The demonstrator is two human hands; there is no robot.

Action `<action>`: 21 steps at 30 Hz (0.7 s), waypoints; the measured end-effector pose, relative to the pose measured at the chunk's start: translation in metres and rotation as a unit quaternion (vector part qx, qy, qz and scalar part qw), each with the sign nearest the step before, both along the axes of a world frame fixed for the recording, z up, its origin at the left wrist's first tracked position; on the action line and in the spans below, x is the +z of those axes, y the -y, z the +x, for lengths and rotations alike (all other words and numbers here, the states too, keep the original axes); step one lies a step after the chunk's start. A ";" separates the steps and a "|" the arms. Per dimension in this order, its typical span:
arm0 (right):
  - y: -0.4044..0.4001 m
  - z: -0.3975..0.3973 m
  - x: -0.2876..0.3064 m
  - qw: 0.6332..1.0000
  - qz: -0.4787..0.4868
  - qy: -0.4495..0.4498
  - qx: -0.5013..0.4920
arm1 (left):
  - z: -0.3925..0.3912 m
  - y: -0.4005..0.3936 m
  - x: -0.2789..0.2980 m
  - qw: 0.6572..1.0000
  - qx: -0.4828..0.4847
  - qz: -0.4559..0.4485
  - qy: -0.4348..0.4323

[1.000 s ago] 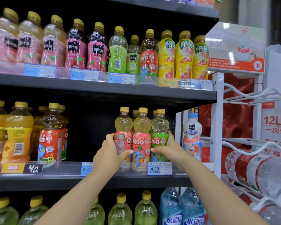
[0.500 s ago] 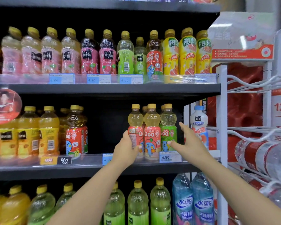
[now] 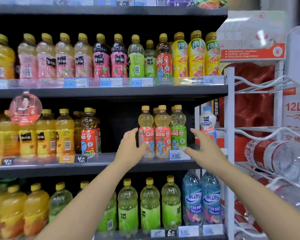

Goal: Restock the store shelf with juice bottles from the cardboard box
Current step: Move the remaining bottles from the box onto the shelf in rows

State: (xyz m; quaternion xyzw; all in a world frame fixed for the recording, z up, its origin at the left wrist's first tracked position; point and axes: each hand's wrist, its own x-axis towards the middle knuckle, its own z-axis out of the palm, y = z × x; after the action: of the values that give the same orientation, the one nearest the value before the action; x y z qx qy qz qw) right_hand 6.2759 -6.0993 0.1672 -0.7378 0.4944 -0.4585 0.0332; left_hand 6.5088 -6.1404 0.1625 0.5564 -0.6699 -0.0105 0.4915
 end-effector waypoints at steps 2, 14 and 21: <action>-0.013 0.002 -0.008 1.000 -0.009 -0.010 0.014 | -0.002 -0.035 -0.011 0.999 -0.027 -0.035 0.003; -0.085 -0.012 -0.126 0.995 0.074 -0.053 0.027 | -0.005 -0.134 -0.155 0.995 -0.055 0.064 0.053; -0.080 -0.017 -0.118 0.996 0.074 -0.044 0.018 | 0.000 -0.138 -0.146 0.996 -0.032 0.056 0.056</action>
State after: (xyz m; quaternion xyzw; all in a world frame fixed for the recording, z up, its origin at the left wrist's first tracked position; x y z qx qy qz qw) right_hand 6.2593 -6.0191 0.0490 -0.7617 0.5145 -0.3867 0.0747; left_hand 6.5086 -6.0029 0.0163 0.5610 -0.7120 -0.0324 0.4211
